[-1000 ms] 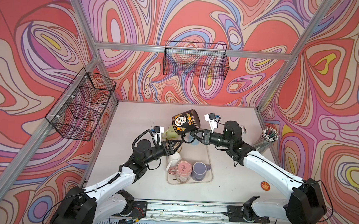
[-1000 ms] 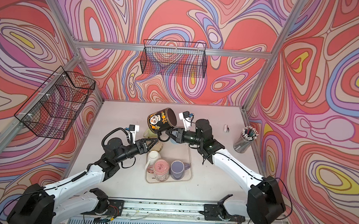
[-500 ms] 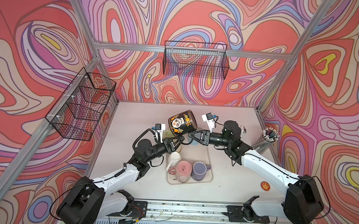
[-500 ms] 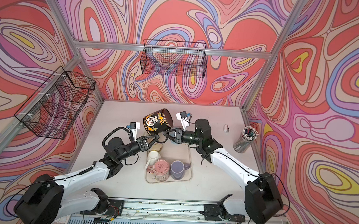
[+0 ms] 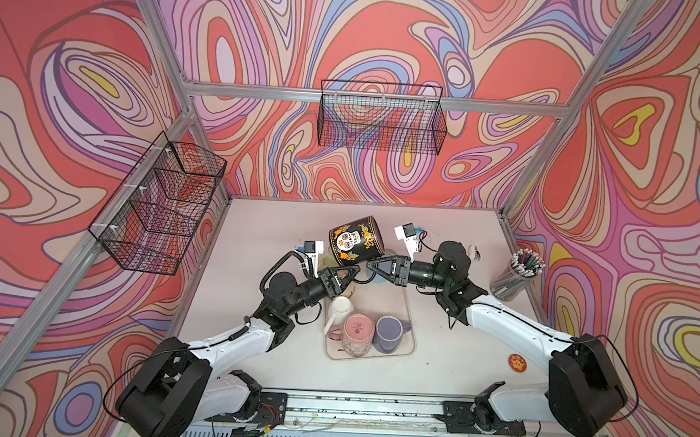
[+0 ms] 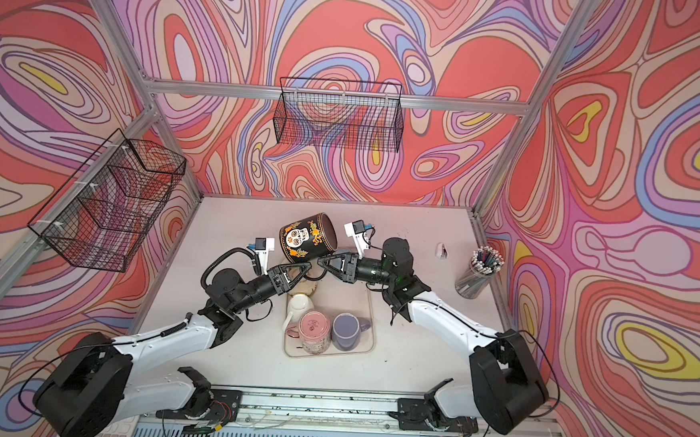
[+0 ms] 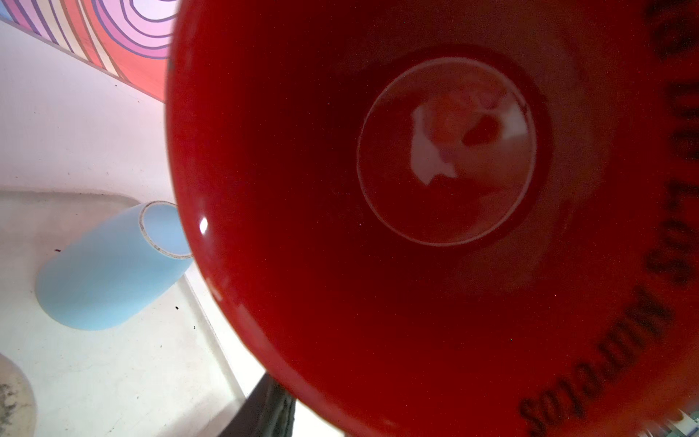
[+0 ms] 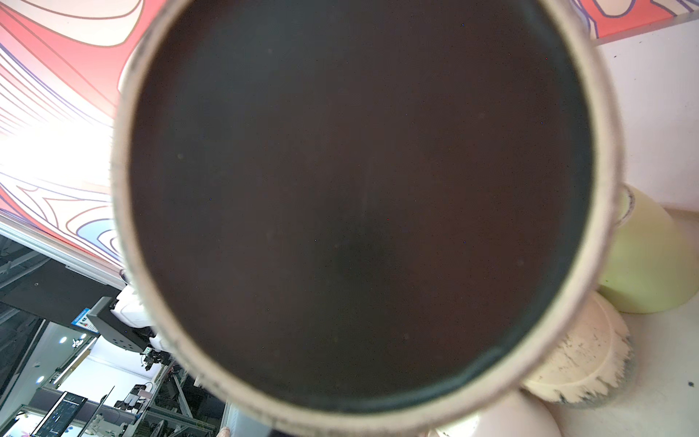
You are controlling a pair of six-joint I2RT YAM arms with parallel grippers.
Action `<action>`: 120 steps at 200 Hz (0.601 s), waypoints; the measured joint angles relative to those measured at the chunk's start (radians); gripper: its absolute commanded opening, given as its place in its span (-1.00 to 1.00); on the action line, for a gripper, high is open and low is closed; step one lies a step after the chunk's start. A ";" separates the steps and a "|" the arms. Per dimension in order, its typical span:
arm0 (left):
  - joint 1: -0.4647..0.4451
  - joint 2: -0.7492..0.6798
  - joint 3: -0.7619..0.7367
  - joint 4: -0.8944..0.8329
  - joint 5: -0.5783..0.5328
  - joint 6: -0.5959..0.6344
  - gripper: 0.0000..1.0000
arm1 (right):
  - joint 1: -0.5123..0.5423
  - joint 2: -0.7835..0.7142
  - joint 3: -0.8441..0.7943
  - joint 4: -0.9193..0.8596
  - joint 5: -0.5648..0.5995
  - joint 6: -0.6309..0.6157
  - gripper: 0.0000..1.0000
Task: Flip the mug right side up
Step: 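Grasp the black mug's handle with the left gripper from the right gripper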
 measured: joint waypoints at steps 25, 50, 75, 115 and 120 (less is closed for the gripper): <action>0.000 0.010 0.000 0.018 -0.002 -0.012 -0.18 | 0.000 0.018 -0.010 0.051 -0.002 0.016 -1.00; -0.004 0.022 0.000 0.031 -0.005 -0.020 -0.25 | 0.000 0.039 -0.025 0.107 -0.006 0.037 -1.00; -0.004 0.036 0.000 0.050 -0.006 -0.032 -0.45 | -0.001 0.056 -0.036 0.153 -0.002 0.050 -1.00; -0.005 0.060 0.000 0.110 0.003 -0.031 -0.91 | -0.007 0.069 -0.040 0.183 -0.001 0.103 -1.00; -0.005 0.060 0.000 0.119 0.007 -0.031 -1.00 | -0.009 0.070 -0.040 0.183 -0.001 0.112 -1.00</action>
